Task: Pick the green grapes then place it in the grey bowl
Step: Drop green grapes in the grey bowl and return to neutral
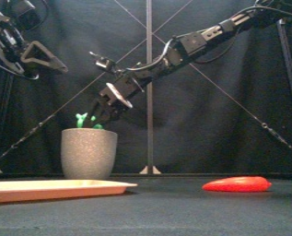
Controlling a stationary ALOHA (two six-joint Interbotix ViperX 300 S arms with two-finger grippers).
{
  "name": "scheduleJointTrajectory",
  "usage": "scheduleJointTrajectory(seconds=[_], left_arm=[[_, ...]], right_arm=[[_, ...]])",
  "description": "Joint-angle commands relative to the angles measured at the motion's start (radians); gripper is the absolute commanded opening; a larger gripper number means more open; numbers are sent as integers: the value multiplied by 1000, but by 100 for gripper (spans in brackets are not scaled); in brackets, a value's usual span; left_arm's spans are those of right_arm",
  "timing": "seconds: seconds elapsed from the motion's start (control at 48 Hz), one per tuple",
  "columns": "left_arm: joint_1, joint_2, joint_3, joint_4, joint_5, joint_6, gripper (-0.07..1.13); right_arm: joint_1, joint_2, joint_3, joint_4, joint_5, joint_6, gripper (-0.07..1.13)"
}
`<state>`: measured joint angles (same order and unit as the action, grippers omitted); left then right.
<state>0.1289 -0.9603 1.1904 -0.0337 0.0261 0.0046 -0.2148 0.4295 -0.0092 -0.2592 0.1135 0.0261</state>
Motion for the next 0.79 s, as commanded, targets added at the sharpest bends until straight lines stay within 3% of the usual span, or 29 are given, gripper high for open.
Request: scheduleJointTrajectory(seconds=[0.021,0.25,0.562,0.792], left_arm=[[2,5,-14,2,-5,2,8],[2,5,-14,2,-6,2,8],[2,5,-14,0,-5,0,8],[2,5,-14,-2,-5,0,8]], right_arm=[[-5,-26,-25,20,6,3,80],[0,-26,-28,58,29,0,98],[21,-107,-20,48,28,-6,98],[72,-261,112,0,-12,-3,98]])
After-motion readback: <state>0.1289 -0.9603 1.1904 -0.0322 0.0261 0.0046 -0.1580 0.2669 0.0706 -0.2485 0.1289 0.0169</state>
